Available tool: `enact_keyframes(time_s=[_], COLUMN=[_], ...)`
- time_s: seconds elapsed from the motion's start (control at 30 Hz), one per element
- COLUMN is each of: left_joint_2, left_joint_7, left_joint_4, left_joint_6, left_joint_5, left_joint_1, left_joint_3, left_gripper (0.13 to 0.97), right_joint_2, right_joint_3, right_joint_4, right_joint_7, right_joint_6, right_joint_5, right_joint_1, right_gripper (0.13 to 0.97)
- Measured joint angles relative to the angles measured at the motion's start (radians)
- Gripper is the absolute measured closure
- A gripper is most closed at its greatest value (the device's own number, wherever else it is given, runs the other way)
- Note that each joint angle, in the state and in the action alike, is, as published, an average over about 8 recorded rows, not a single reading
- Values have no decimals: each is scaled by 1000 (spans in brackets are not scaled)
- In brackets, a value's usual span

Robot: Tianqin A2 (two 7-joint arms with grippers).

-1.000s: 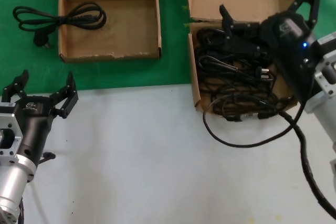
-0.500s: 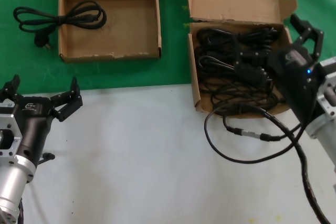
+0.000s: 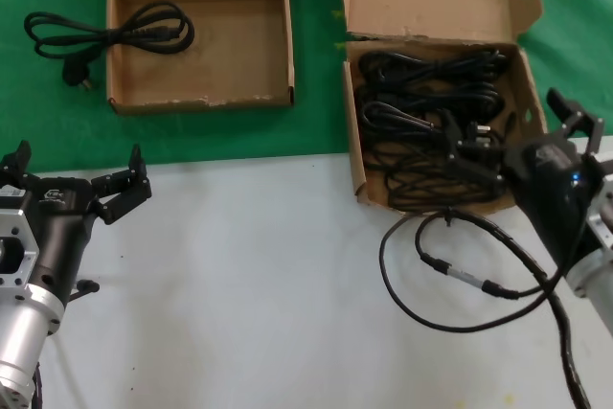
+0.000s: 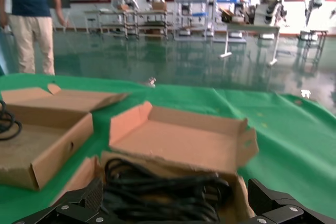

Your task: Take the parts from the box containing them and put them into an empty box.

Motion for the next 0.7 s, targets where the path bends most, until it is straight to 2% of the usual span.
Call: enact_keyframes(time_s=[0.47, 0.7], left_joint_2=[0, 0], left_joint_7=[-1, -1], left_joint_4=[0, 0], left_joint_6=[-2, -2], left_joint_5=[-2, -3], left_joint_1=[2, 3], left_joint_3=[-2, -2], left_gripper=[132, 132], right_joint_2=[36, 44], right_joint_3=[-28, -33], right_joint_4=[9, 11], right_joint_7=[124, 149], right_joint_6=[117, 140], right_joint_5=[-46, -55], right_joint_1=[-88, -106], right_gripper=[129, 129])
